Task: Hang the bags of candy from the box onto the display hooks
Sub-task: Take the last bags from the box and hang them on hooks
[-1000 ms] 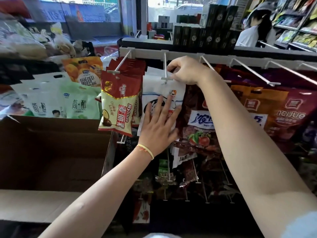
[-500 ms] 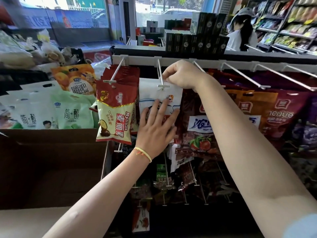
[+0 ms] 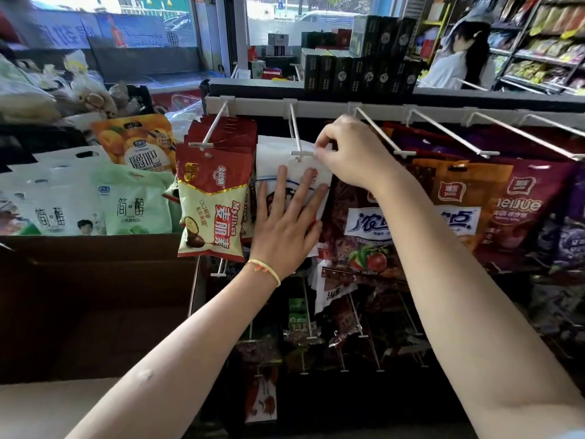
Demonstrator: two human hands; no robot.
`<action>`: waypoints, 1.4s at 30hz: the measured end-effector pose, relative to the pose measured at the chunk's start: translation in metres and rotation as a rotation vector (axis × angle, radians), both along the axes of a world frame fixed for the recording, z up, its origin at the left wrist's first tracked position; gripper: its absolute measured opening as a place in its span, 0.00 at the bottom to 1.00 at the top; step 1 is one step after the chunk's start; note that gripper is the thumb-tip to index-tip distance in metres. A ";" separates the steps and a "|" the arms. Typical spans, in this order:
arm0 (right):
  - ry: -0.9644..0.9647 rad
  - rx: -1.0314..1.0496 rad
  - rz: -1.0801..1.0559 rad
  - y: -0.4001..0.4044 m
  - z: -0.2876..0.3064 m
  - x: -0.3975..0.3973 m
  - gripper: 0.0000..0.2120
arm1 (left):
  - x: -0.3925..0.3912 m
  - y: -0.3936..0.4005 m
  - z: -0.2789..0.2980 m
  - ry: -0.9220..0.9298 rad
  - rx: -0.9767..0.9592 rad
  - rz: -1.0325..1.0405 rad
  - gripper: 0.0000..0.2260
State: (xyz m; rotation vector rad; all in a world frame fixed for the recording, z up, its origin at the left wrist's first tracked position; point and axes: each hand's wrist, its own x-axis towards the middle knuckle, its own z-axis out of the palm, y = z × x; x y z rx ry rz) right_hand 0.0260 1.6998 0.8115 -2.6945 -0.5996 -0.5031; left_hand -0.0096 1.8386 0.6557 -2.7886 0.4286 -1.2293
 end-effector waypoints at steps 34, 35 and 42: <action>-0.156 -0.084 -0.069 0.019 -0.007 0.011 0.04 | 0.003 0.000 0.007 0.164 -0.020 0.000 0.28; -0.185 -0.072 -0.072 0.019 -0.011 0.010 0.05 | 0.000 0.000 0.010 0.163 -0.040 -0.018 0.27; -0.515 0.213 -0.017 0.005 -0.042 -0.034 0.02 | -0.051 0.003 0.018 -0.030 -0.320 -0.088 0.10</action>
